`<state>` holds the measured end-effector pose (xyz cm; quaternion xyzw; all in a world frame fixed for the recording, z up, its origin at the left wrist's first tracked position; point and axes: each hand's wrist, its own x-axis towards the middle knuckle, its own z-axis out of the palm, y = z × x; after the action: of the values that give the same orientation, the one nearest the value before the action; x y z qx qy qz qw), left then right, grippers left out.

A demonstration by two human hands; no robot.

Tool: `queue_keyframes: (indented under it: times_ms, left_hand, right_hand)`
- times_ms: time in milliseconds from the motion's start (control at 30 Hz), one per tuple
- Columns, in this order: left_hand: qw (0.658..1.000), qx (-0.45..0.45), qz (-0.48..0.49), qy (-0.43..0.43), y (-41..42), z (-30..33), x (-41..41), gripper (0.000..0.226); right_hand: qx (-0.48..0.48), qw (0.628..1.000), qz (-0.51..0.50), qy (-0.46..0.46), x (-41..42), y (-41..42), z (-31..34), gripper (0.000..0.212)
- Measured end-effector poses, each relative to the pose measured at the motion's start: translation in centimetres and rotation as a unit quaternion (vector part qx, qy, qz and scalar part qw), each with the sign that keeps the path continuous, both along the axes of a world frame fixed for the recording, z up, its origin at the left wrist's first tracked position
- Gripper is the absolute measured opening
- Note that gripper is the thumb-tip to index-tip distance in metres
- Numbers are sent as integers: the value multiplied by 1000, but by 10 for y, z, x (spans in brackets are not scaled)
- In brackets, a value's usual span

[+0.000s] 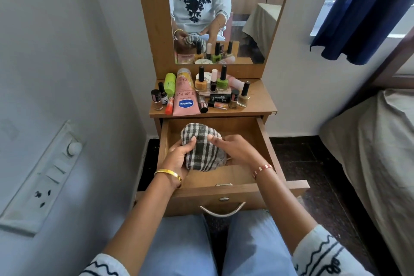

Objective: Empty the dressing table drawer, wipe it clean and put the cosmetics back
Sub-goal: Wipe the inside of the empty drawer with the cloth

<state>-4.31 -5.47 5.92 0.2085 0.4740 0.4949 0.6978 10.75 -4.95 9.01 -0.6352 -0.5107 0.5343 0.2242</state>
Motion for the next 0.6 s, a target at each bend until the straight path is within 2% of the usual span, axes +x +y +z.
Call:
queue_keyframes:
  times_ms: [100, 267, 333, 433, 600]
  left_hand:
    - [1000, -18, -10, -24, -2, 4, 5, 20]
    - [1000, -21, -9, 3, 0, 3, 3, 31]
    - [1000, -21, -8, 17, 1, 2, 3, 29]
    - [999, -10, -9, 32, 2, 2, 5, 14]
    - [998, 17, -10, 57, 10, 1, 14, 11]
  right_hand:
    - [35, 995, -48, 82, -6, 2, -5, 32]
    - [51, 988, -66, 126, -9, 5, -1, 18]
    - [40, 984, -79, 151, -9, 7, -2, 15]
    - [4, 973, -100, 207, -5, 9, -5, 23]
    - [-47, 947, -151, 279, 17, 14, -11, 32]
